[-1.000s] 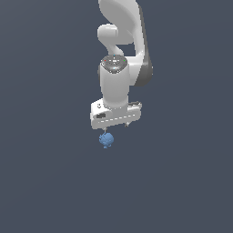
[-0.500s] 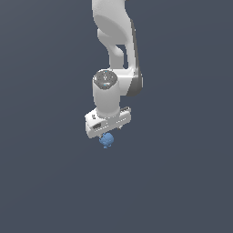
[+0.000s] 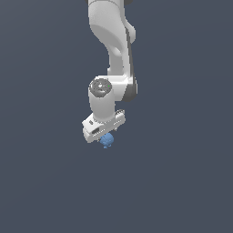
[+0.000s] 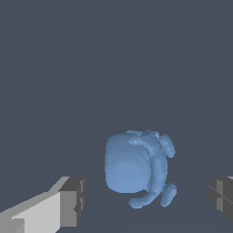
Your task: Pick up the object and move it to a goal position.
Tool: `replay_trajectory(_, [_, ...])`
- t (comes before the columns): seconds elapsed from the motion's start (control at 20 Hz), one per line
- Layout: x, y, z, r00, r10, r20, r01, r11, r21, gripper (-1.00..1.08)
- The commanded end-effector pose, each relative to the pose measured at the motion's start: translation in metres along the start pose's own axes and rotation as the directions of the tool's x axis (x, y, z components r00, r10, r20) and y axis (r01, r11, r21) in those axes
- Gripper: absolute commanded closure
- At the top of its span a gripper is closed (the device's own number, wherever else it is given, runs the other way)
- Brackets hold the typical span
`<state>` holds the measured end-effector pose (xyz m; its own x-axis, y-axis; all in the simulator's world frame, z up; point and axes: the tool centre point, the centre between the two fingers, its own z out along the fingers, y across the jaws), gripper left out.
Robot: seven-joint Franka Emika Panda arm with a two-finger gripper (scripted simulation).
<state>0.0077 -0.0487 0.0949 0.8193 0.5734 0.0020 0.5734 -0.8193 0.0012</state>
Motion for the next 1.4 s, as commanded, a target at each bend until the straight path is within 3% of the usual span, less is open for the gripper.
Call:
replay_trajectory(0.0, [-0.002, 0.001, 0.003, 1.0, -0.02, 0.001, 0.02, 1.0, 0.001, -0.92])
replay_trajectory(0.4, [-0.003, 0.002, 0.008, 1.0, -0.025, 0.002, 0.025, 1.0, 0.001, -0.92])
replay_trajectory(1.1, [-0.003, 0.002, 0.056, 1.0, -0.03, 0.002, 0.03, 1.0, 0.001, -0.92])
replay_trajectory(1.15, [-0.003, 0.002, 0.056, 1.0, -0.03, 0.002, 0.03, 1.0, 0.001, 1.08])
replay_trajectory(1.35, [-0.003, 0.002, 0.056, 1.0, -0.03, 0.002, 0.03, 1.0, 0.001, 1.08])
